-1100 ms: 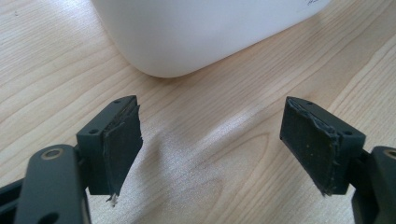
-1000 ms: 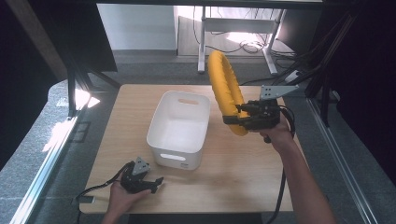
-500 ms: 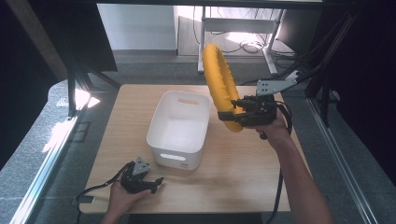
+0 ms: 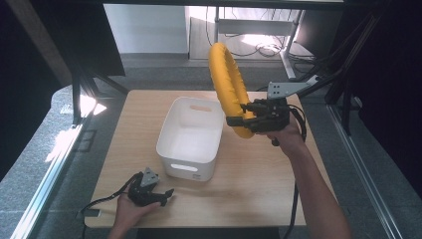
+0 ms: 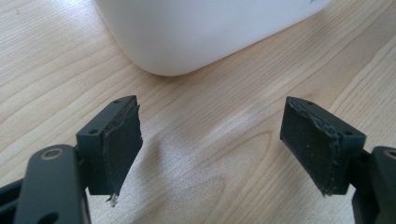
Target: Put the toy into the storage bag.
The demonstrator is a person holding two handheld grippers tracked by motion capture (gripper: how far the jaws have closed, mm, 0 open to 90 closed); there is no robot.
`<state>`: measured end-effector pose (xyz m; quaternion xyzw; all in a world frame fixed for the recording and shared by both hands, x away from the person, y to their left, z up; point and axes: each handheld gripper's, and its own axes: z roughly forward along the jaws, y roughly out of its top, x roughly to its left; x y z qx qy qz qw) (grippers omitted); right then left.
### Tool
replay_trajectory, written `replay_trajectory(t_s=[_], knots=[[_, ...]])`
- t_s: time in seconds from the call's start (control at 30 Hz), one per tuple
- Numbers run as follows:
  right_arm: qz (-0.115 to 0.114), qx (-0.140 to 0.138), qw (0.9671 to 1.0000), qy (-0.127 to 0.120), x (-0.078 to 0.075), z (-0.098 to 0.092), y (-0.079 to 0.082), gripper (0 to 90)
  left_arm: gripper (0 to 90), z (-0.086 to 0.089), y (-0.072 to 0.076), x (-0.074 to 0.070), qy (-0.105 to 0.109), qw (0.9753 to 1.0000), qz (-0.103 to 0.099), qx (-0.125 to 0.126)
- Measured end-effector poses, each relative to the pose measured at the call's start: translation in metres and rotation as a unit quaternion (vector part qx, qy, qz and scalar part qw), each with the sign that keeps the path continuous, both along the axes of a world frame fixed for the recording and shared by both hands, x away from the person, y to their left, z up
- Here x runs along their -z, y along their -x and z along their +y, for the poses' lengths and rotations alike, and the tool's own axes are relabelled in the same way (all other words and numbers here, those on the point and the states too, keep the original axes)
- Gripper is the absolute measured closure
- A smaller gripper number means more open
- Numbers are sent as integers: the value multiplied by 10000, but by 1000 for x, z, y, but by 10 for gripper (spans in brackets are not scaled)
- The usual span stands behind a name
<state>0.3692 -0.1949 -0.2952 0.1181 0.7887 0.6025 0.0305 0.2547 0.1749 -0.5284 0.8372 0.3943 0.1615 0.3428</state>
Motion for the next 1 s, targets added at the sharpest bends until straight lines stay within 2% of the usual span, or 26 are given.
replay_trajectory(t_s=[1.0], knots=[[-81, -181, 9997, -152, -18, 28, -3, 514, 208, 2, 0, -1, 11, 10000, -9, -18]])
